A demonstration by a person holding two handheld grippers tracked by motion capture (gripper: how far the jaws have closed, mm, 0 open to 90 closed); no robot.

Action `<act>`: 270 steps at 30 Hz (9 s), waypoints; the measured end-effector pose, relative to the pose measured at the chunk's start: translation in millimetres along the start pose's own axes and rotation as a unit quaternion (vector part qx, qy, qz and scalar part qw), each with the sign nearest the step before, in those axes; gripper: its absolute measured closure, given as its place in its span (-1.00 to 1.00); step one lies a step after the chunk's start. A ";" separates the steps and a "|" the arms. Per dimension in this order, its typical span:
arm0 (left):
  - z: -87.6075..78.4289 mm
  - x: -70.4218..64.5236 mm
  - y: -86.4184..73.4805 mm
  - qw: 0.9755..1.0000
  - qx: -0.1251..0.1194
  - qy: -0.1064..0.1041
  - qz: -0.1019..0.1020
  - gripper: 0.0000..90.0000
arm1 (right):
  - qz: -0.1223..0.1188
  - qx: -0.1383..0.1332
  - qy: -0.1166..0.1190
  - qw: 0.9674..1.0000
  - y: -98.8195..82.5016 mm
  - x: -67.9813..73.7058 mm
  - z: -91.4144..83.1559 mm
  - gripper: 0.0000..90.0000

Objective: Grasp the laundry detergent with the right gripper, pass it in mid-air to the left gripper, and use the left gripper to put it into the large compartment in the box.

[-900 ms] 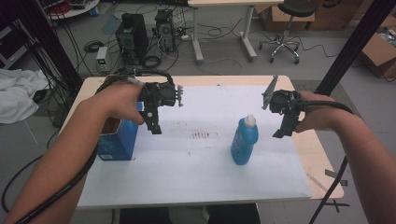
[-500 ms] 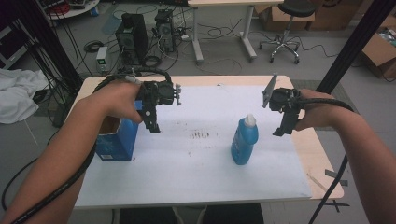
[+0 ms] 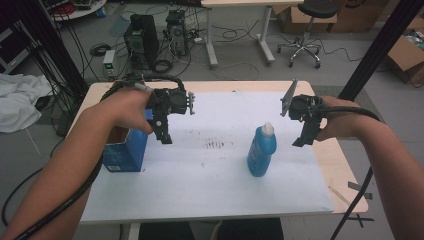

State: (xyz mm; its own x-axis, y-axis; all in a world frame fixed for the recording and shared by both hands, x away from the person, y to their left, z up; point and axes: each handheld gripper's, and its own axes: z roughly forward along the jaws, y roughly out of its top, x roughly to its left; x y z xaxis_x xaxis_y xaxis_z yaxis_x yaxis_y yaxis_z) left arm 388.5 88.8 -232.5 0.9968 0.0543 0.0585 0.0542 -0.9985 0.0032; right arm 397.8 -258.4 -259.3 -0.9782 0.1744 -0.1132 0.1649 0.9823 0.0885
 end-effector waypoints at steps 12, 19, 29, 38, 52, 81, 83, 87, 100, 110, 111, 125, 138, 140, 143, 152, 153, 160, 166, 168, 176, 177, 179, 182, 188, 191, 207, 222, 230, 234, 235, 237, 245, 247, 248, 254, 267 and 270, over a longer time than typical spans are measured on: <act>4.1 3.7 0.7 1.000 0.006 -0.003 0.002 -1.00 | 0.011 0.007 0.004 1.000 -7.5 -1.6 5.9 -1.00; 0.4 4.1 0.6 1.000 0.003 0.003 -0.001 -1.00 | 0.018 -0.012 0.002 1.000 -11.8 0.8 1.3 -1.00; 3.3 -2.4 -3.0 1.000 -0.004 0.002 0.005 -1.00 | 0.057 -0.118 0.002 0.991 -27.0 12.4 -12.8 -1.00; 6.9 -7.2 -4.6 1.000 -0.009 0.000 0.009 -1.00 | 0.088 -0.227 0.014 0.970 -49.6 25.4 -7.1 -1.00; 12.2 -14.3 -9.1 0.999 -0.032 0.002 0.015 -1.00 | 0.158 -0.407 -0.030 0.899 -94.1 69.4 22.2 -1.00; 19.4 -25.5 -1.2 0.998 -0.048 0.004 0.042 -1.00 | 0.372 -0.434 -0.189 0.799 -55.7 171.6 97.6 -1.00; 18.3 -29.7 -1.3 0.998 -0.048 0.008 0.047 -1.00 | 0.378 -0.432 -0.189 0.797 -49.1 171.9 100.4 -1.00; 15.5 -35.2 -2.6 0.997 -0.051 0.010 0.050 -1.00 | 0.401 -0.423 -0.207 0.786 -35.0 173.1 107.9 -1.00; 14.4 -40.2 -8.5 0.998 -0.042 0.012 0.046 -1.00 | 0.414 -0.428 -0.218 0.773 -7.5 161.2 123.2 -1.00; 12.7 -39.1 -9.4 0.998 -0.036 0.011 0.042 -1.00 | 0.421 -0.426 -0.217 0.771 7.7 142.0 136.4 -1.00; 13.1 -38.4 -10.3 0.998 -0.037 0.011 0.040 -1.00 | 0.419 -0.427 -0.216 0.772 8.6 140.6 137.3 -1.00; 14.2 -35.6 -13.7 0.999 -0.037 0.010 0.035 -1.00 | 0.423 -0.424 -0.225 0.768 16.9 127.5 148.8 -1.00; 11.6 -34.3 -12.0 0.999 -0.039 0.012 0.032 -1.00 | 0.426 -0.431 -0.240 0.759 20.1 125.7 156.7 -0.98; 12.1 -35.1 -11.4 0.999 -0.037 0.012 0.034 -1.00 | 0.428 -0.431 -0.245 0.756 20.6 126.0 158.2 -0.93; 13.6 -34.7 -11.3 0.999 -0.036 0.011 0.034 -1.00 | 0.426 -0.433 -0.244 0.756 21.2 125.7 159.9 -0.89; 16.8 -33.8 -12.3 0.999 -0.033 0.008 0.032 -1.00 | 0.424 -0.440 -0.245 0.752 21.1 125.6 162.5 -0.73; 16.9 -33.7 -12.5 0.999 -0.034 0.009 0.032 -1.00 | 0.425 -0.441 -0.245 0.751 21.0 125.8 162.6 -0.70; 18.2 -32.9 -12.2 0.999 -0.032 0.007 0.031 -1.00 | 0.427 -0.442 -0.244 0.750 18.8 126.4 164.5 -0.66; 18.5 -32.3 -10.2 0.999 -0.031 0.007 0.033 -1.00 | 0.425 -0.445 -0.243 0.750 19.0 127.0 164.8 -0.61; 18.6 -32.6 -9.7 0.999 -0.031 0.007 0.033 -1.00 | 0.423 -0.446 -0.244 0.750 19.5 127.4 164.7 -0.58; 20.7 -33.0 -10.9 0.999 -0.029 0.007 0.031 -1.00 | 0.425 -0.449 -0.240 0.749 19.1 126.9 164.4 -0.49; 21.6 -32.8 -11.5 0.999 -0.027 0.006 0.030 -1.00 | 0.425 -0.449 -0.240 0.749 19.2 126.9 164.5 -0.48; 22.0 -32.7 -12.0 0.999 -0.025 0.006 0.029 -1.00 | 0.424 -0.450 -0.241 0.748 19.4 127.0 165.0 -0.46; 21.8 -32.7 -12.0 0.999 -0.025 0.007 0.029 -1.00 | 0.424 -0.451 -0.240 0.747 19.6 127.0 165.3 -0.44; 21.2 -33.9 -9.6 0.999 -0.026 0.008 0.031 -1.00 | 0.425 -0.452 -0.241 0.746 19.9 127.0 166.9 -0.41; 22.1 -34.1 -8.8 0.999 -0.024 0.007 0.032 -1.00 | 0.429 -0.452 -0.246 0.743 18.5 127.6 168.1 -0.30; 21.5 -34.0 -2.2 0.999 -0.023 0.009 0.035 -1.00 | 0.419 -0.433 -0.270 0.751 18.3 129.5 164.4 -0.01; 15.7 -31.8 8.3 0.999 -0.025 0.007 0.046 -1.00 | 0.342 -0.483 -0.161 0.790 -6.7 114.5 150.1 0.02; 12.1 -30.4 10.4 0.999 -0.027 0.008 0.044 -1.00 | 0.265 -0.518 -0.106 0.806 -18.0 100.1 129.5 0.01; 9.8 -30.6 13.5 0.998 -0.032 0.005 0.046 -1.00 | 0.213 -0.520 -0.091 0.822 -13.6 94.3 115.5 0.01; 8.4 -31.4 15.5 0.998 -0.032 0.005 0.048 -1.00 | 0.187 -0.523 -0.077 0.828 -10.7 91.0 109.9 0.01; 7.1 -32.4 17.4 0.998 -0.034 0.004 0.049 -1.00 | 0.164 -0.524 -0.065 0.833 -7.3 88.4 105.3 0.00; 2.5 -36.3 25.1 0.998 -0.035 0.003 0.057 -1.00 | 0.085 -0.506 -0.029 0.858 11.9 83.9 97.1 0.00; 2.2 -37.6 27.1 0.998 -0.035 0.002 0.059 -1.00 | 0.069 -0.504 -0.021 0.860 17.6 83.7 97.2 0.00; 2.2 -37.6 27.1 0.998 -0.035 0.002 0.059 -1.00 | 0.069 -0.504 -0.021 0.860 17.6 83.7 97.2 0.00; 1.6 -42.9 31.2 0.997 -0.037 -0.004 0.064 -1.00 | 0.018 -0.496 0.015 0.868 39.6 82.4 103.3 0.00; 4.2 -52.6 37.8 0.996 -0.045 -0.019 0.070 -1.00 | -0.040 -0.504 0.076 0.859 86.0 85.3 122.5 0.00; 5.2 -53.5 39.2 0.996 -0.044 -0.020 0.071 -1.00 | -0.046 -0.509 0.081 0.856 92.0 87.0 125.4 0.00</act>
State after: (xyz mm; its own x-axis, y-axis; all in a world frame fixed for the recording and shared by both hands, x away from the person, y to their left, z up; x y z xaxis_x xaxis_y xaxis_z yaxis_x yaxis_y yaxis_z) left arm 337.6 46.7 -240.7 0.9957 -0.0897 0.0244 -0.0914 -0.9922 0.0843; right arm 343.7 -144.3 -385.1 -0.9994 0.0063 -0.0350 -0.0293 0.4097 0.9117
